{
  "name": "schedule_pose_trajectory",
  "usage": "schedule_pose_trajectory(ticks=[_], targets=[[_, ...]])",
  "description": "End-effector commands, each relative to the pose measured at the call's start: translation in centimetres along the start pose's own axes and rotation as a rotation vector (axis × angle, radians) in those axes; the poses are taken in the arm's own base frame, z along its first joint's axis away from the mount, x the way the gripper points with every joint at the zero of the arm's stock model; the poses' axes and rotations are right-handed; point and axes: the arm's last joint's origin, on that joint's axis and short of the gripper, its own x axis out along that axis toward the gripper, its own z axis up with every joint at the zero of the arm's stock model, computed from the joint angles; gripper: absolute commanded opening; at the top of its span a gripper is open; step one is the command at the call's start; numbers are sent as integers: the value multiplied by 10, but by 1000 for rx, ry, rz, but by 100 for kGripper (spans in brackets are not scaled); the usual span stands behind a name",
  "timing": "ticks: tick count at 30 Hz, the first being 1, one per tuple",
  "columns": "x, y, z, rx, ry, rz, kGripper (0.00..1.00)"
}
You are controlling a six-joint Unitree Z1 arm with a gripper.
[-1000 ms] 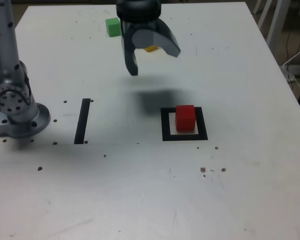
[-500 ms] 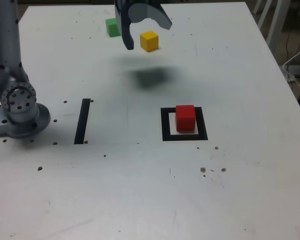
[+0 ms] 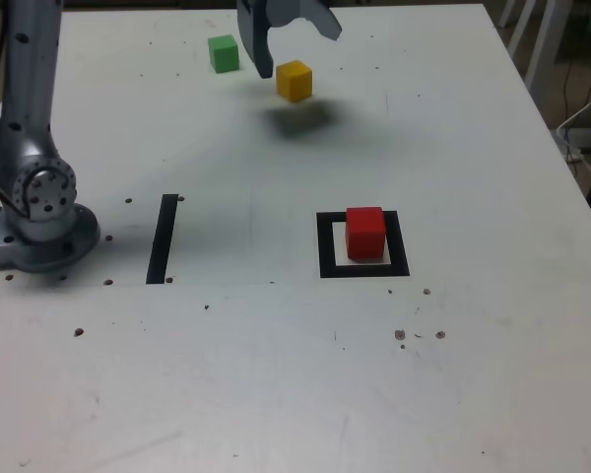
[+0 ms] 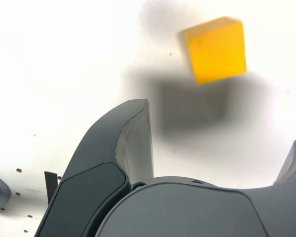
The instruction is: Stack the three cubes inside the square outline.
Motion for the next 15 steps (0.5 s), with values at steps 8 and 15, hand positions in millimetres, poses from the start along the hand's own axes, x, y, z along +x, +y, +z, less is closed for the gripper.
schedule_pose_trajectory(ticks=[8, 15], targets=[[18, 18, 8, -14, 40, -42, 99], [30, 24, 15, -6, 50, -82, 99]])
